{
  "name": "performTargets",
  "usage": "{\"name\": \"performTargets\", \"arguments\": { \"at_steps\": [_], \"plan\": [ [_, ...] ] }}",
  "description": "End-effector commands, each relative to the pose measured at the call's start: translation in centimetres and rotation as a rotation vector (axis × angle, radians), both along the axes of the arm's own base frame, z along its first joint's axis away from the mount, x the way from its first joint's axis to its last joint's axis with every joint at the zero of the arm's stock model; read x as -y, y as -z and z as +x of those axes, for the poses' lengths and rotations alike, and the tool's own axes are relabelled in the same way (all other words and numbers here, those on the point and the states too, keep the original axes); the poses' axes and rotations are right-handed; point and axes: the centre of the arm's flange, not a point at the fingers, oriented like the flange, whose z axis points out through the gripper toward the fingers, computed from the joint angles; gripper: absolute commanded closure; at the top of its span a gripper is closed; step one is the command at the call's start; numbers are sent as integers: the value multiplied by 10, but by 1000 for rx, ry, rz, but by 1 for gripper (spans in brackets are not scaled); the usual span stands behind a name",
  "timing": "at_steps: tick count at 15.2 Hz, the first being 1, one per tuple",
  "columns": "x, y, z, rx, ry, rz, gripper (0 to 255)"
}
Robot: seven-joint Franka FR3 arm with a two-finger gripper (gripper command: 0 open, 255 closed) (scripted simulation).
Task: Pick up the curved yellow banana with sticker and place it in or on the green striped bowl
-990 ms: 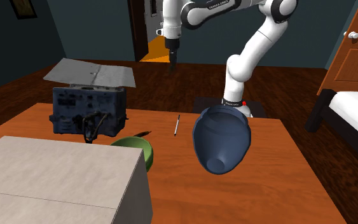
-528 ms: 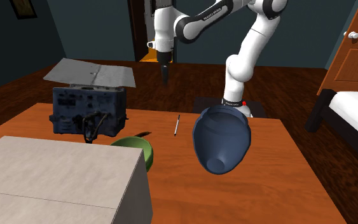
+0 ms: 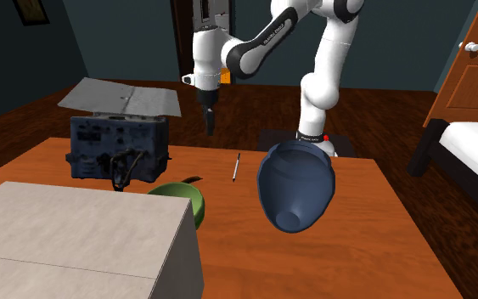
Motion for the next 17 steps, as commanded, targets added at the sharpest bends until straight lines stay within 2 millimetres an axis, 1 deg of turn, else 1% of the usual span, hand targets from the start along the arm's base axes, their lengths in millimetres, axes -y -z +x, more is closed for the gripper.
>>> {"name": "performTargets", "arguments": {
  "at_steps": [1,11,12,17],
  "plan": [
    [-20,15,6,5,-28,5,0],
    [-133,74,16,25,-167,20,0],
    [-141,78,16,27,-176,21,0],
    [-141,104,19,27,-176,21,0]
  ]
}}
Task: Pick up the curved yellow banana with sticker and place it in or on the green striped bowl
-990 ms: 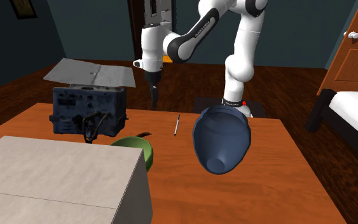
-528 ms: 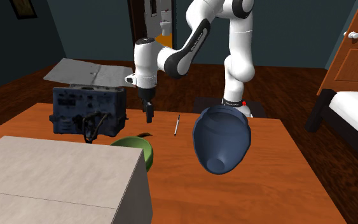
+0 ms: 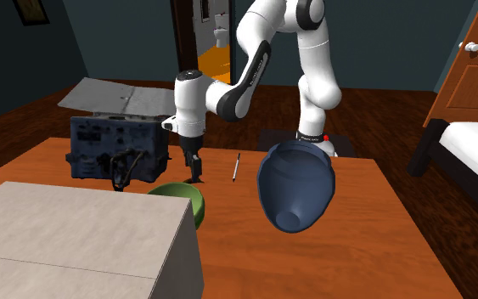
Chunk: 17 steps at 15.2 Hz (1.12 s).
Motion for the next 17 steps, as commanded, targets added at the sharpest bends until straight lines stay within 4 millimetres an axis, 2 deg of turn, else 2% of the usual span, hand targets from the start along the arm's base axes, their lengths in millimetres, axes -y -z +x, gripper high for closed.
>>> {"name": "performTargets", "arguments": {
  "at_steps": [1,3,10,11,17],
  "plan": [
    [-1,9,1,0,0,0,0],
    [-2,17,1,0,0,0,0],
    [-2,17,1,0,0,0,0],
    [-2,17,1,0,0,0,255],
    [-2,17,1,0,0,0,255]
  ]
}}
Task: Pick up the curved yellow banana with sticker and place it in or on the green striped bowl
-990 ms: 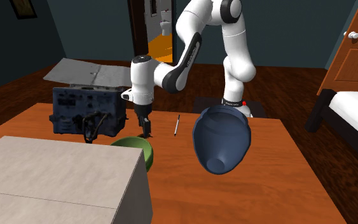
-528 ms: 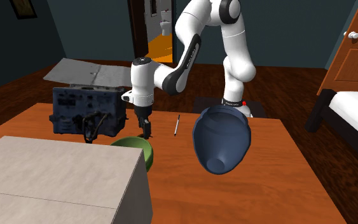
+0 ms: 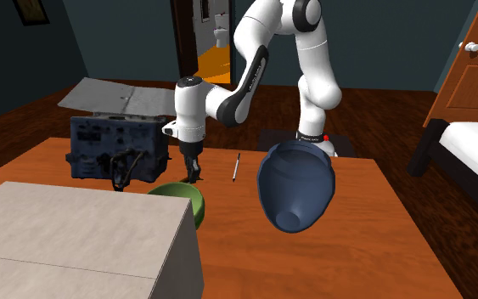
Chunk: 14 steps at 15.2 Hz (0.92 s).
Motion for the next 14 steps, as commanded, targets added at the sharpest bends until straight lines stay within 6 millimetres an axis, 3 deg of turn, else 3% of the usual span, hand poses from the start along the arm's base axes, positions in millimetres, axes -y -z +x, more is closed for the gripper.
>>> {"name": "performTargets", "arguments": {
  "at_steps": [1,3,14],
  "plan": [
    [0,0,0,0,0,0,255],
    [0,0,0,0,0,0,255],
    [0,-58,0,0,0,0,255]
  ]
}}
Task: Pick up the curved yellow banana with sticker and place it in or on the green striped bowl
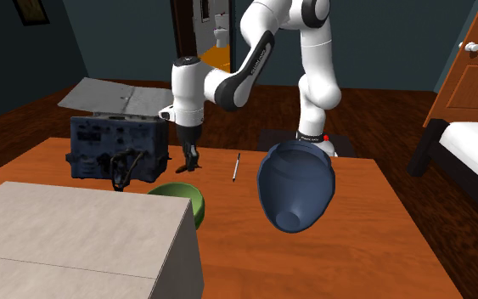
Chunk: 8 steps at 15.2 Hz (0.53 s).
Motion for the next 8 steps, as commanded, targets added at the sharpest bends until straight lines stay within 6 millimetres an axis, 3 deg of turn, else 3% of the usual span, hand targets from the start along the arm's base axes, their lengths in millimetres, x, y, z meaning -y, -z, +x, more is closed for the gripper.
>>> {"name": "performTargets", "arguments": {
  "at_steps": [1,8],
  "plan": [
    [0,-10,0,0,0,0,255],
    [0,-47,0,0,0,0,255]
  ]
}}
